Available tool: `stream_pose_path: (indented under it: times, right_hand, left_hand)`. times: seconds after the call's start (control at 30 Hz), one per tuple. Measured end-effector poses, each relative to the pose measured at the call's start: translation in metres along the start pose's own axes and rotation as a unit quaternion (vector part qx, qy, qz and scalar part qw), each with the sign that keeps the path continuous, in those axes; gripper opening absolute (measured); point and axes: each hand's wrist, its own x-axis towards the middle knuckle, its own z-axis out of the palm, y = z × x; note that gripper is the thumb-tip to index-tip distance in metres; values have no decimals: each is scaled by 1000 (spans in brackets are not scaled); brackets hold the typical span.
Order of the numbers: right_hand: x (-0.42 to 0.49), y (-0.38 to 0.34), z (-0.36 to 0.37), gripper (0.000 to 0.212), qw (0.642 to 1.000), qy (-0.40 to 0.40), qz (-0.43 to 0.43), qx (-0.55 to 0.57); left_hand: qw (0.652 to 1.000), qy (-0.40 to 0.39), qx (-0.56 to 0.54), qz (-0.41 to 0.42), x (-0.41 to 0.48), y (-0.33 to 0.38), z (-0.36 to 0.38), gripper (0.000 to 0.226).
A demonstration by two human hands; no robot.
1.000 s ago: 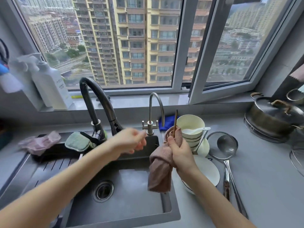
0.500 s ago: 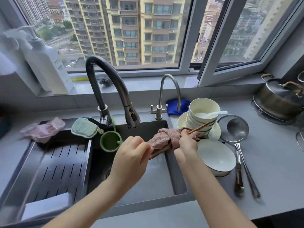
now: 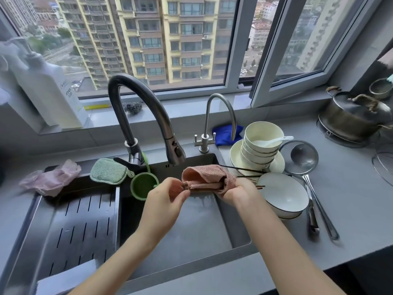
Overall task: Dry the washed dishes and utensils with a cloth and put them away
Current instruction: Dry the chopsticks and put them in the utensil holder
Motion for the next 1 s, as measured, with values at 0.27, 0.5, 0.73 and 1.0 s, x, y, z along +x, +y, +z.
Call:
stream_pose_path:
  times: [0.27, 0.5, 0.73, 1.0]
  right_hand:
    - [-17, 17, 4, 44, 997, 59, 55, 4]
    - [-33, 14, 5, 42, 997, 55, 56, 11]
    - [-68, 9, 5, 45, 997, -23, 62, -41]
    - [-69, 15, 5, 42, 998, -21, 51, 20]
  left_hand:
    - [999, 8, 11, 45, 5, 0, 5, 18]
    - [997, -19, 33, 62, 6, -4, 0, 17]
    - [995, -39, -79, -51, 8, -1, -8, 12]
    - [995, -48, 47, 76, 5, -14, -10, 22]
